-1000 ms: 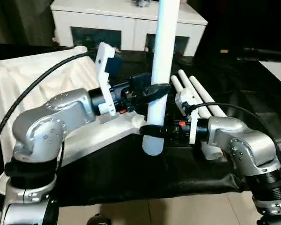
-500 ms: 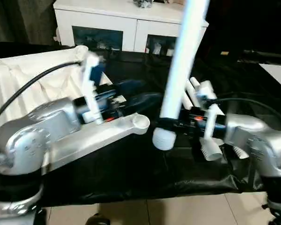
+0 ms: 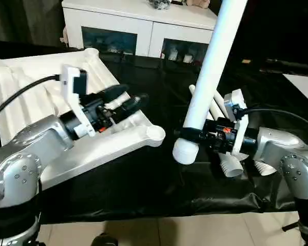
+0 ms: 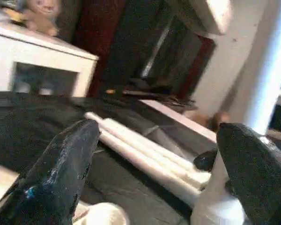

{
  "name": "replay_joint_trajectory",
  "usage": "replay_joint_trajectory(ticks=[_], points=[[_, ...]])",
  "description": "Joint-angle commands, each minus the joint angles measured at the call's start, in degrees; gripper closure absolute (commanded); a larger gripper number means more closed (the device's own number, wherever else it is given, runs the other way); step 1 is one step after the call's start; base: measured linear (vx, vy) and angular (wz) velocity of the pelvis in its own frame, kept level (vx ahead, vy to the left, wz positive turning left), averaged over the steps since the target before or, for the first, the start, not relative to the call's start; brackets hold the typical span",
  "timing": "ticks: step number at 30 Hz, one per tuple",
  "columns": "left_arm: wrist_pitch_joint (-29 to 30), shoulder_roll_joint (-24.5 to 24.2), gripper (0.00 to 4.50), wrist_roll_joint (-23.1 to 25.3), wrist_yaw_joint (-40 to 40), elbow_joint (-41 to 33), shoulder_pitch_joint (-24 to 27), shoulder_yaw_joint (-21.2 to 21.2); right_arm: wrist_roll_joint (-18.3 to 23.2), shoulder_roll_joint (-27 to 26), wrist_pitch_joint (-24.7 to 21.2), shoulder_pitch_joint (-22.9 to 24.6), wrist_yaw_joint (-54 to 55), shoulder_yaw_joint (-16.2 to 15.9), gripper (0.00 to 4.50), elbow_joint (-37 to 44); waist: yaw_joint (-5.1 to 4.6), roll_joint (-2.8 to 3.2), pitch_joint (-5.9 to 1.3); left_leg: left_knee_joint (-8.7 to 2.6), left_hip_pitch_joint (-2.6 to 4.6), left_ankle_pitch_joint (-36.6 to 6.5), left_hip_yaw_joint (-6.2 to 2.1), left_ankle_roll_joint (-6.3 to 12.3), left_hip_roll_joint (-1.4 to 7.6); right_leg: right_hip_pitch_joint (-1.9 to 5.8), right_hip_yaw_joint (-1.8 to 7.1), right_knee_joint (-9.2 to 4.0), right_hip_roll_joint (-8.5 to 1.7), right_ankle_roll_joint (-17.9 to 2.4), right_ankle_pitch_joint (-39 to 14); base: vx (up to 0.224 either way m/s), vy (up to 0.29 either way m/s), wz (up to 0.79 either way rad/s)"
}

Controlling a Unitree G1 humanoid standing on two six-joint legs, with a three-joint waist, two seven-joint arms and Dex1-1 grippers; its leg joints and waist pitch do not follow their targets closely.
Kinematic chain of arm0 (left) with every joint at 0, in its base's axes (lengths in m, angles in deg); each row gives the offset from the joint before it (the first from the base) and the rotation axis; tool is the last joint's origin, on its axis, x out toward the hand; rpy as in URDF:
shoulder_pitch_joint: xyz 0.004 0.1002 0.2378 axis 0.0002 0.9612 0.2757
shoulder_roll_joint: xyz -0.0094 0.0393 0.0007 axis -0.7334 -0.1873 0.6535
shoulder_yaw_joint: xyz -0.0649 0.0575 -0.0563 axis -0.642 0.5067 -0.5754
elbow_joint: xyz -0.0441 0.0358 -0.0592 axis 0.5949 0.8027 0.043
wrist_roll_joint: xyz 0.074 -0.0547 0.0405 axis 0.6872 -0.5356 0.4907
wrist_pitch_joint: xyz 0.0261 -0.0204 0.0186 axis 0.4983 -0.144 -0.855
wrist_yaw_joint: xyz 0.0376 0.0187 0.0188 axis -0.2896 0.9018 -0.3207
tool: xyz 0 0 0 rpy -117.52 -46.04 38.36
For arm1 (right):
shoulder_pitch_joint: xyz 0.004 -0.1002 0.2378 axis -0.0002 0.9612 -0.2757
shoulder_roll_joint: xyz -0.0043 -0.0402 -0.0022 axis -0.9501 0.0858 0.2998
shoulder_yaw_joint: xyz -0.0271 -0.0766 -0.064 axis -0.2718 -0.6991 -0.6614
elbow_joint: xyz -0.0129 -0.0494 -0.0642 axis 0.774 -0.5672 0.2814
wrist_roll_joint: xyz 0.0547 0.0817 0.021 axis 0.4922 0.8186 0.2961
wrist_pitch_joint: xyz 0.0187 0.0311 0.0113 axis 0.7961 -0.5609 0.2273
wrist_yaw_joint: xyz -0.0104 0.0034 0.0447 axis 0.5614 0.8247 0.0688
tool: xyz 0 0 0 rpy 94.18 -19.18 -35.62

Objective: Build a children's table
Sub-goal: Pick table leg

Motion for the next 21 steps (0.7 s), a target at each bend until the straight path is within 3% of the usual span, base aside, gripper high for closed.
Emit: replay_joint_trajectory(ticks=[1,2,3,5,7,8,10,14,18,21], points=[[-1.4,0.3,0.00,2.1,1.8,-1.2,0.6,-0.4,-1.4,0.3,1.2,-1.0,2.1,1.7,2.65,-1.1,0.02,0.93,-3.23,-5.25,2.47,-18.4,-1.89,-8.31,3.03,0.83,1.82,-4.63,-3.72,-4.1,-18.1,0.000,0.000,0.00],[-2.3,0.3,0.00,3.4,2.8,-1.3,1.1,-0.5,-1.6,0.1,1.4,-1.1,2.6,1.9,2.65,-1.4,0.00,0.95,-3.22,-5.23,2.57,-18.7,-1.87,-8.31,3.00,0.77,1.83,-4.69,-3.66,-3.9,-18.3,0.000,0.000,0.00],[-5.6,0.5,0.00,7.6,6.0,-0.8,1.8,-0.9,-2.8,-0.4,2.3,-1.4,4.0,1.9,2.65,-2.0,0.02,0.90,-3.13,-5.28,2.71,-19.3,-1.87,-8.35,3.08,0.60,1.87,-4.89,-3.55,-3.4,-18.5,0.000,0.000,0.00],[-6.9,0.8,0.00,9.2,7.7,-0.3,1.7,-1.4,-3.8,-0.5,3.0,-1.4,4.9,1.7,2.65,-2.4,-0.08,0.81,-3.19,-5.35,2.52,-19.9,-2.06,-8.68,3.12,0.76,1.85,-4.89,-3.65,-2.6,-18.7,0.000,0.000,0.00],[-12.2,1.7,0.00,15.4,13.0,1.1,1.7,-2.1,-8.4,-1.5,6.8,-1.8,9.7,1.2,2.65,-4.3,-0.04,0.82,-3.12,-5.34,2.70,-20.5,-2.08,-8.90,3.14,0.47,1.83,-5.01,-3.63,-2.3,-18.8,0.000,0.000,0.00],[-14.8,1.7,0.00,19.2,15.9,1.2,2.2,-1.7,-11.6,-3.1,10.8,-2.1,14.2,1.5,2.65,-6.0,-0.12,0.75,-3.11,-5.34,2.57,-20.4,-2.11,-9.09,3.16,0.38,1.85,-5.10,-3.74,-2.2,-18.9,0.000,0.000,0.00],[-15.2,2.1,0.00,23.0,20.2,0.8,2.7,-0.6,-14.4,-4.5,14.0,-2.2,18.3,1.7,2.65,-7.3,-0.55,0.69,-3.30,-5.25,2.54,-21.1,-2.21,-9.84,3.10,0.32,1.76,-4.91,-3.67,-1.6,-19.4,0.000,0.000,0.00],[-14.2,2.8,0.00,27.0,24.1,-0.7,4.6,2.6,-21.0,-5.5,20.1,-0.8,24.8,-0.4,2.65,-7.7,-0.67,0.70,-3.31,-5.19,2.57,-21.6,-2.14,-9.56,2.95,0.25,1.78,-4.86,-3.39,-1.6,-18.3,0.000,0.000,0.00],[-16.0,7.9,0.00,33.5,31.9,0.9,8.3,3.8,-21.6,-9.0,19.9,2.1,29.1,0.8,2.65,-5.8,-0.99,1.10,-3.30,-5.31,2.32,-22.3,-2.26,-8.53,3.00,0.36,1.86,-4.92,-3.15,-1.7,-15.8,0.000,0.000,0.00],[-18.4,8.1,0.00,32.9,29.2,2.0,11.4,4.9,-20.7,-10.2,21.2,3.5,28.9,1.3,2.65,-5.7,-1.01,0.95,-3.33,-5.25,2.13,-22.4,-2.31,-7.80,2.82,0.54,1.83,-5.17,-3.24,-1.5,-16.7,0.000,0.000,0.00]])
